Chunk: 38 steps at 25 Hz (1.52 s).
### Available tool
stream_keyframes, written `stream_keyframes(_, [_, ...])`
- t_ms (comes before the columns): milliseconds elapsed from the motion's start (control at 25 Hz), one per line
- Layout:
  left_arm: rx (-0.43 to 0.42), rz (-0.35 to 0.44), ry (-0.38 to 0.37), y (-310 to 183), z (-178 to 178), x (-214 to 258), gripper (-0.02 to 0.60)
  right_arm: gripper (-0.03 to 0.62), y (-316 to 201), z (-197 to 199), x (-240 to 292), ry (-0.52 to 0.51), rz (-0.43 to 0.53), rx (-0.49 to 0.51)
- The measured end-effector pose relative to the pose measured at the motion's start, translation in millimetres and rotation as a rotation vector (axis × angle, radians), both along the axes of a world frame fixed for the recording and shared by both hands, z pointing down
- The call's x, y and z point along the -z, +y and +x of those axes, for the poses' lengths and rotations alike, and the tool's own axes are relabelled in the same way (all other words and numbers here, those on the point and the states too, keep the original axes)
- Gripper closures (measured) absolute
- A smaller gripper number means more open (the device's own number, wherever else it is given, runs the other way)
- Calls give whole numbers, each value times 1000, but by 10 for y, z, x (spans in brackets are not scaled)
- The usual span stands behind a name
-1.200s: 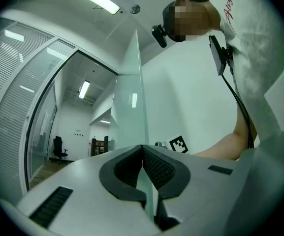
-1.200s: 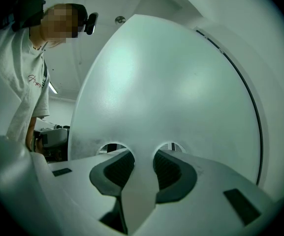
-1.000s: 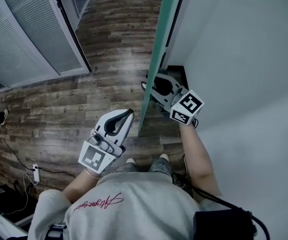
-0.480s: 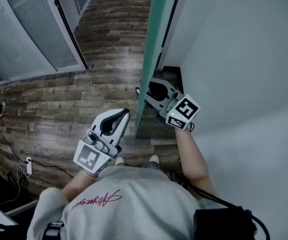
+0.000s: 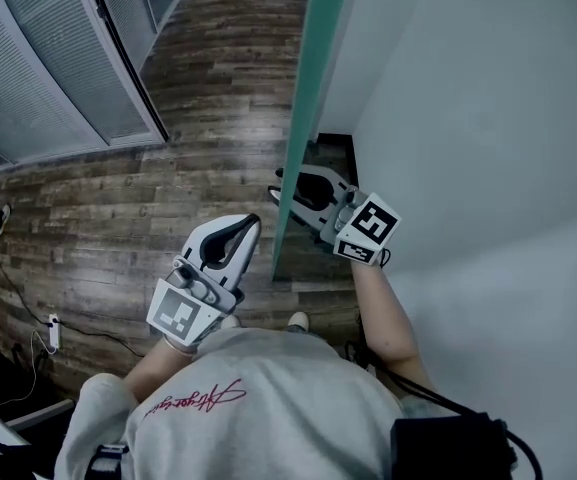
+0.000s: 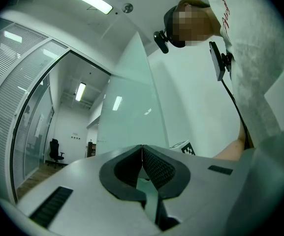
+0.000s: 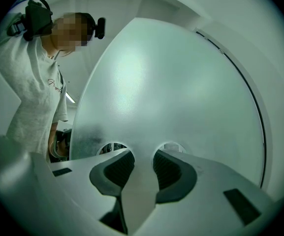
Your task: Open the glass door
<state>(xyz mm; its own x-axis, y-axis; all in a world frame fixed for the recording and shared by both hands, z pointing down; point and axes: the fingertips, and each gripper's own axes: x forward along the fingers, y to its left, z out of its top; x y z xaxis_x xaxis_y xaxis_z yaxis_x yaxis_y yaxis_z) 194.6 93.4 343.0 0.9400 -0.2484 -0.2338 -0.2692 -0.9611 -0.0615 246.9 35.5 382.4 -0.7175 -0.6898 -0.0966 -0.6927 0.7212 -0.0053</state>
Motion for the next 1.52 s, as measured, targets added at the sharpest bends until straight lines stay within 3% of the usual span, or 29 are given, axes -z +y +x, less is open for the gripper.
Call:
stream_keyframes(240, [-18, 3, -5, 103, 215, -25, 569, 468, 165, 181, -17, -5, 3, 24])
stream_keyframes(520, [-45, 12, 3, 289, 713, -118, 569, 468, 421, 611, -145, -31, 15, 58])
stream_keyframes(680, [-83, 3, -44, 335, 757, -175, 569, 468, 484, 646, -64, -33, 14, 69])
stream_keyframes(880, [-116, 6, 14, 399, 836, 51, 569, 468, 573, 682, 19, -39, 20, 77])
stream_keyframes(1160, [-136, 22, -12, 502, 1203, -41, 569, 468, 715, 1056, -40, -49, 25, 85])
stream_keyframes(1520, [-180, 21, 12, 622, 1474, 94, 568, 467, 841, 1319, 40, -43, 18, 87])
